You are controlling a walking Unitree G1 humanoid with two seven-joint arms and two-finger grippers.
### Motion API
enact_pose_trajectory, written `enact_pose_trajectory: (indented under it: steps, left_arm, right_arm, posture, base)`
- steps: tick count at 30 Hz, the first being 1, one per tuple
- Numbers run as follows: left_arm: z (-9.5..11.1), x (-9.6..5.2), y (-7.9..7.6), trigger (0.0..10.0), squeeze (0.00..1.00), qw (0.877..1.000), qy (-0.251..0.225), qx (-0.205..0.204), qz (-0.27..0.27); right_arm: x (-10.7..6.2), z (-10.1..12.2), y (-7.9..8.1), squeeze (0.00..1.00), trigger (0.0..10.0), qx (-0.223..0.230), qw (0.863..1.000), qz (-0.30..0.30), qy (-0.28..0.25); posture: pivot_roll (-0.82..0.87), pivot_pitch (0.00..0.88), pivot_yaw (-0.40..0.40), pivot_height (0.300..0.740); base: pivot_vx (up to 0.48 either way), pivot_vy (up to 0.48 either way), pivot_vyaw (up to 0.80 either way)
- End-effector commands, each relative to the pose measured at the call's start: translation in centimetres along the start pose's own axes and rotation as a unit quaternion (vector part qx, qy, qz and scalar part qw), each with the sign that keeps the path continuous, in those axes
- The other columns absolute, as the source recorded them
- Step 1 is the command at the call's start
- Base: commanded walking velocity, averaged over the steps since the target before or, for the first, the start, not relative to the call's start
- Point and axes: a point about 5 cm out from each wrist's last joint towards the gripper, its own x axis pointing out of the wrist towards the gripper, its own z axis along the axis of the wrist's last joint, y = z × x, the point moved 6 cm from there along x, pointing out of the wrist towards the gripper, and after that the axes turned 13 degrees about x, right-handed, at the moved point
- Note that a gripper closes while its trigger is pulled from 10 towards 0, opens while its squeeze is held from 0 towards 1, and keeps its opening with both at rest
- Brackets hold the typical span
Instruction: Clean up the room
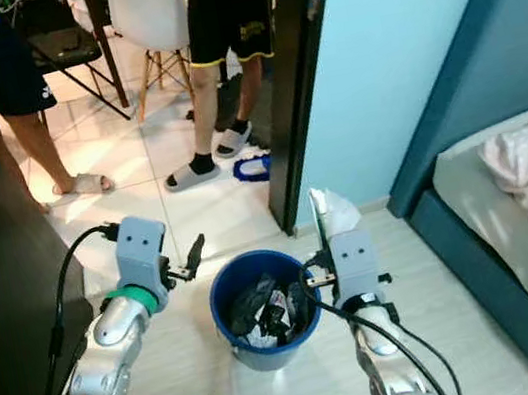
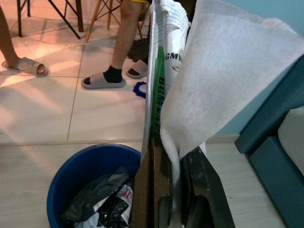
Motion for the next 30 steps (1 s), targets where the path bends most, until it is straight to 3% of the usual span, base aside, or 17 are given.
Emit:
enact_pose_trajectory:
  steps: [1,7,24,30]
  left_arm:
    - [-0.81,-0.33,-0.64,10.0,0.00,1.000,0.012,0.005,-0.008]
    - [-0.77,-0.30,-1.10,10.0,0.00,1.000,0.010,0.021,-0.016]
    - [-0.49,-0.23,-1.28,10.0,0.00,1.000,0.003,0.011,-0.008]
    - [-0.71,-0.29,-1.03,10.0,0.00,1.000,0.005,0.014,-0.005]
  right_arm:
    - [-0.19,-0.35,-0.04,0.00,10.0,-0.002,1.000,0.002,0.005]
    - [-0.05,-0.16,-0.06,0.00,10.0,-0.006,1.000,0.007,0.004]
    - [-0.39,-0.04,0.22,0.00,10.0,-0.007,1.000,0.010,-0.001]
    - [-0.34,-0.06,0.27,0.00,10.0,-0.007,1.000,0.011,0.000]
  posture:
    - [-0.06,0.079,0.016,0.740]
    - [-0.06,0.087,0.014,0.740]
    - [-0.07,0.088,0.014,0.740]
    - [-0.07,0.078,0.013,0.740]
  base:
    - [0.000,0.000,0.00]
    - [0.000,0.000,0.00]
    - [0.000,0.000,0.00]
    - [0.325,0.000,0.00]
